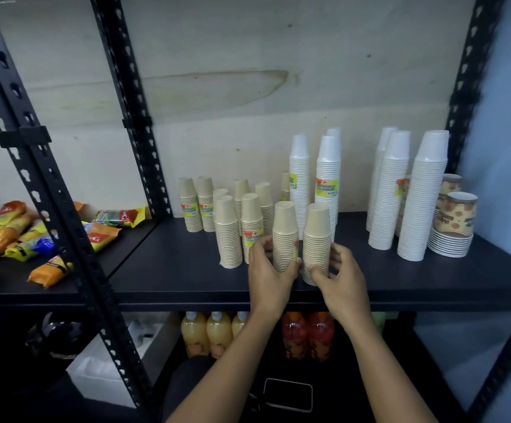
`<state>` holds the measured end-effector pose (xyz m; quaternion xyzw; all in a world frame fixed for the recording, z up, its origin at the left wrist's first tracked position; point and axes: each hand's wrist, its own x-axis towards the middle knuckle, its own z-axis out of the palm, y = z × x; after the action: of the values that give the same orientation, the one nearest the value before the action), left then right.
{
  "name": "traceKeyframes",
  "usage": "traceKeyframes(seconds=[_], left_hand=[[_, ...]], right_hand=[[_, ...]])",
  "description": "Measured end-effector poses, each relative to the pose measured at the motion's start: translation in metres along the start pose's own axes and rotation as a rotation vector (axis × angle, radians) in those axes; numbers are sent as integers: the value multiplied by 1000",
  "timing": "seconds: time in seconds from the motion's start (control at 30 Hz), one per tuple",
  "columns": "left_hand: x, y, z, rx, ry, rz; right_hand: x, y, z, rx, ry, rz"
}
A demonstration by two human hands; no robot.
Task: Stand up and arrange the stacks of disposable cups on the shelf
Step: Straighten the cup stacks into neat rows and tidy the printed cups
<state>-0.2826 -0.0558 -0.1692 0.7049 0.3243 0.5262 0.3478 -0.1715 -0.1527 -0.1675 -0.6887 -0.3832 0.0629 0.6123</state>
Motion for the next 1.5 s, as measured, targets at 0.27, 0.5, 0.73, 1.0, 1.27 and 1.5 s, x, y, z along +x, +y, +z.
traceKeyframes(seconds=[0.27, 0.5, 0.73, 1.0, 1.27, 1.5], left_hand=[[16, 30, -93, -80, 175, 97], [51, 10, -193, 5, 291, 85], [102, -58, -224, 30, 219, -53], [160, -127, -207, 63, 110, -202], [197, -157, -184, -87, -59, -227], [208, -168, -181, -120, -175, -212]], right_hand=[[-16, -78, 30, 202, -98, -111], [-27, -130, 111, 321, -295, -209], [-11, -121, 231, 119, -279, -214], [41, -99, 305, 72, -148, -42], [73, -69, 326, -32, -44, 64], [80, -65, 327, -92, -50, 112]])
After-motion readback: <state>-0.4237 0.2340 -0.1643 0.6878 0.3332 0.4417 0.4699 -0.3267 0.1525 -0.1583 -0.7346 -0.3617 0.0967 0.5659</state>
